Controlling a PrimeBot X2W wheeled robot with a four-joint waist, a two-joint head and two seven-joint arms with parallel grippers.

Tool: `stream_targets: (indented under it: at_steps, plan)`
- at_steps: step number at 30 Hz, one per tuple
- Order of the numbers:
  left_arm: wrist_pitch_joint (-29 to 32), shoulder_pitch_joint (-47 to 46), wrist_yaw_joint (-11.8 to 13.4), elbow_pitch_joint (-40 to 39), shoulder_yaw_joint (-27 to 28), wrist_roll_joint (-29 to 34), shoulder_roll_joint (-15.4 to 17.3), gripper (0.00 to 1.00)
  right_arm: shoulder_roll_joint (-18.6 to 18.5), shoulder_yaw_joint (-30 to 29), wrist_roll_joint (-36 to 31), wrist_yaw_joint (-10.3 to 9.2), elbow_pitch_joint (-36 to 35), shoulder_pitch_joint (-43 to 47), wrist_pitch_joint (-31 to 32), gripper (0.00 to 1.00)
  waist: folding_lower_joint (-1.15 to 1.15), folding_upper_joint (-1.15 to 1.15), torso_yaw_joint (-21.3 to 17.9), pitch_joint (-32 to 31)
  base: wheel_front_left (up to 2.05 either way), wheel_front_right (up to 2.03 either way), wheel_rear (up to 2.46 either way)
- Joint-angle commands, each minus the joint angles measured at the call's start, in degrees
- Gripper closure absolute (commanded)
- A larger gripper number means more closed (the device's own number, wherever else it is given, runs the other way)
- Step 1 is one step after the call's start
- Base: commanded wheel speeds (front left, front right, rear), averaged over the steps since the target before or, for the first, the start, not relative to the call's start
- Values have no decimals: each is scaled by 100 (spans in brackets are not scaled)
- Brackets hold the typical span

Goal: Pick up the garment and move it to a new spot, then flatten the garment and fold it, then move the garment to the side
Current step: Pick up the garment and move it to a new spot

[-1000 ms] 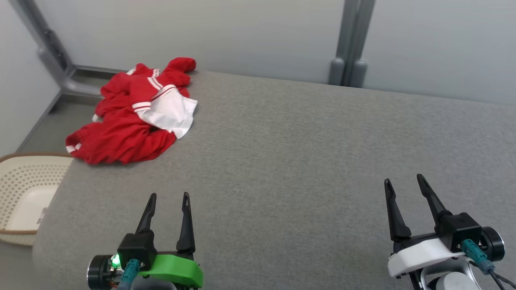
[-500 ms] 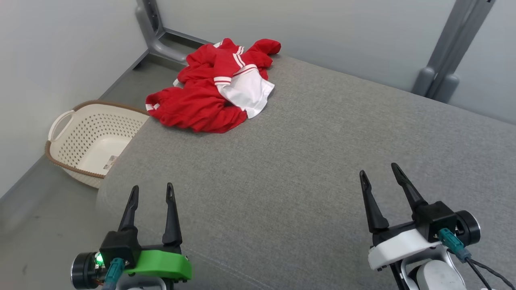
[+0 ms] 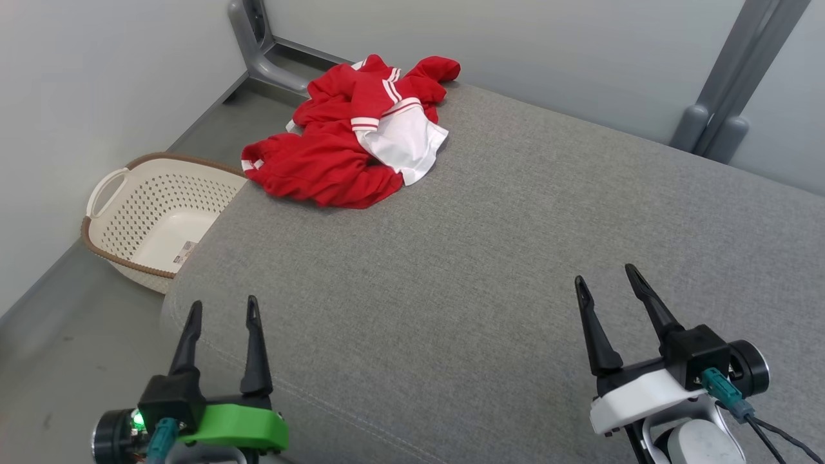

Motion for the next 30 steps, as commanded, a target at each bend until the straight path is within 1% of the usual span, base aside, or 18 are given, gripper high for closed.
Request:
stream_targets:
  at_steps: [1,3,5,7,10,12,13,15,17,20,24,26,27,30]
  plan:
    - [4,-83,-60,19,84,48,113,0,-25,-53,-41,-6,-46,84,-18,0,0,0,15,10,0,0,0]
    - [4,-305,-152,27,200,109,234,0,-24,-125,-77,-6,-76,164,-18,0,0,0,38,28,0,0,0]
    - [4,-587,-297,88,258,177,429,0,-27,-242,-127,-6,-123,236,-18,0,0,0,63,53,0,0,0]
    - [4,-1001,-500,163,298,247,698,0,-23,-319,-199,-6,-190,285,-18,0,0,0,54,145,0,0,0]
    - [34,-1809,-796,382,374,270,1115,0,-26,-375,-411,-7,-290,164,-18,0,0,0,-141,459,0,0,0]
    - [200,-2409,-961,639,391,202,1360,0,-26,-384,-543,-6,-320,73,-18,0,0,0,-281,669,0,0,0]
    - [306,-2686,-1018,776,394,190,1480,0,-25,-378,-617,-6,-326,34,-18,0,0,0,-352,767,0,0,0]
    - [554,-3256,-1101,1145,489,17,1595,0,-27,-380,-759,-7,-356,-69,-18,0,0,0,-509,988,0,0,0]
    - [873,-3822,-1158,1650,550,-164,1753,0,-28,-363,-883,-7,-381,-187,-18,0,0,0,-688,1238,0,0,0]
    - [1204,-4444,-1215,2335,553,-375,1857,0,-26,-380,-1025,-7,-407,-317,-18,0,0,0,-898,1531,0,0,0]
    - [1646,-4942,-1278,3122,303,-598,1889,0,-27,-395,-1157,-7,-449,-453,-10,0,0,0,-1148,1929,0,0,0]
    - [1843,-5086,-1295,3413,104,-756,1836,0,-26,-429,-1217,-7,-490,-513,6,0,0,0,-1232,2105,0,0,0]
    - [1976,-5129,-1290,3544,-70,-927,1783,0,-25,-436,-1239,-7,-517,-531,15,0,0,0,-1274,2192,0,0,0]
    - [2309,-5171,-1286,3727,-549,-1415,1760,0,-24,-479,-1299,-7,-582,-557,22,0,0,0,-1361,2387,0,0,0]
